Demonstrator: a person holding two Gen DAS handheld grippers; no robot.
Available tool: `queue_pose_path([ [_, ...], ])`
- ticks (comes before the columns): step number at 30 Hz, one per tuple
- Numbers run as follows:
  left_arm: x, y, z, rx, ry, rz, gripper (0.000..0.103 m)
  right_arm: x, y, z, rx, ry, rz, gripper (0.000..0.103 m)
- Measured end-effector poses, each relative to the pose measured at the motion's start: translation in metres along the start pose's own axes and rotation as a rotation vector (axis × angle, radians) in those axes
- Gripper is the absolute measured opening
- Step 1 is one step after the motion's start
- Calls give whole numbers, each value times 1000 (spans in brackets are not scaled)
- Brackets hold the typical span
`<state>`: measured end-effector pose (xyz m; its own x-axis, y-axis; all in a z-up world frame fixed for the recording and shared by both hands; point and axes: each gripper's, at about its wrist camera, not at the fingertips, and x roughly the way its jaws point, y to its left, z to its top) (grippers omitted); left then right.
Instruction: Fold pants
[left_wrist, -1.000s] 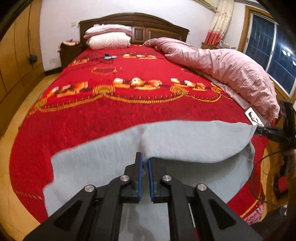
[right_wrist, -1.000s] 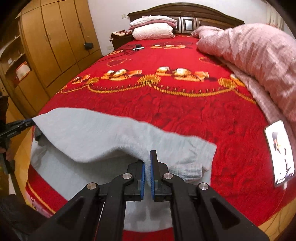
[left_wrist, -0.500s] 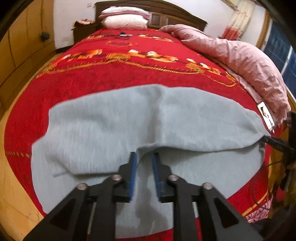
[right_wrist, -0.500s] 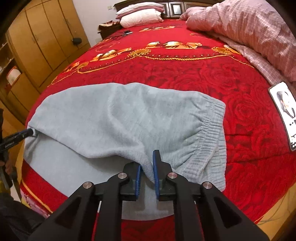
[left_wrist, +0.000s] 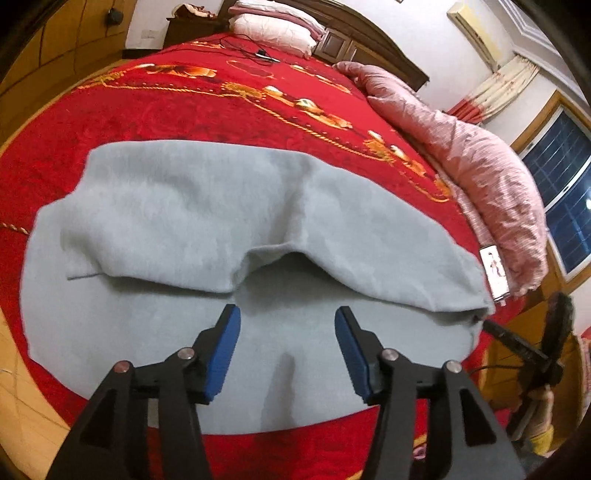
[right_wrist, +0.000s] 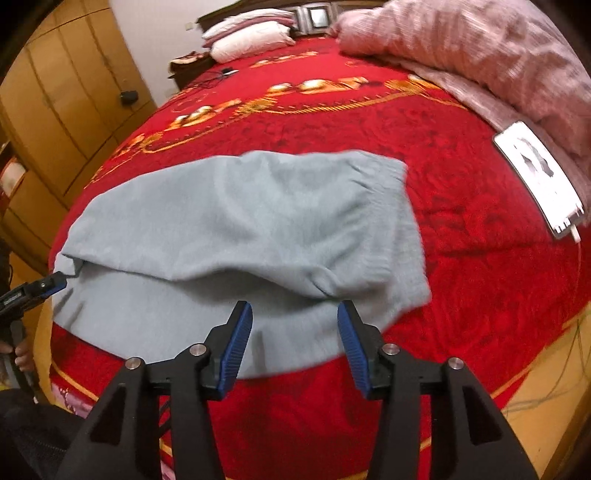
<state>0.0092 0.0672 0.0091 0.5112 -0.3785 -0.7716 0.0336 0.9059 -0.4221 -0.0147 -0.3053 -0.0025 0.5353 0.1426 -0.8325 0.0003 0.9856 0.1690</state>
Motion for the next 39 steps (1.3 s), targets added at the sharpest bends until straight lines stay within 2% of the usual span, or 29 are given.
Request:
queue_pose_path([
  [3, 1, -3, 2, -29, 12, -41, 61, -3, -14, -4, 74, -5, 7, 50],
  [7, 4, -7, 8, -58, 14, -42, 64, -7, -34, -3, 219, -18, 57, 51],
  [15, 19, -19, 24, -84, 25, -54, 65, -7, -44, 2, 369, -52, 190, 52],
  [20, 29, -21, 26, -101, 41, -47, 65, -2, -53, 5, 433, -66, 196, 52],
  [28, 40, -17, 30, -136, 47, -35, 65, 10, -63, 2, 535, -46, 281, 52],
  [36, 45, -13, 38, -160, 24, -17, 64, 11, -66, 8, 570, -64, 285, 52],
  [38, 47, -14, 40, -158, 19, -26, 63, 10, -68, 11, 572, -76, 281, 52],
  [39, 48, -15, 41, -155, 18, -32, 54, 10, -68, 14, 572, -83, 275, 52],
])
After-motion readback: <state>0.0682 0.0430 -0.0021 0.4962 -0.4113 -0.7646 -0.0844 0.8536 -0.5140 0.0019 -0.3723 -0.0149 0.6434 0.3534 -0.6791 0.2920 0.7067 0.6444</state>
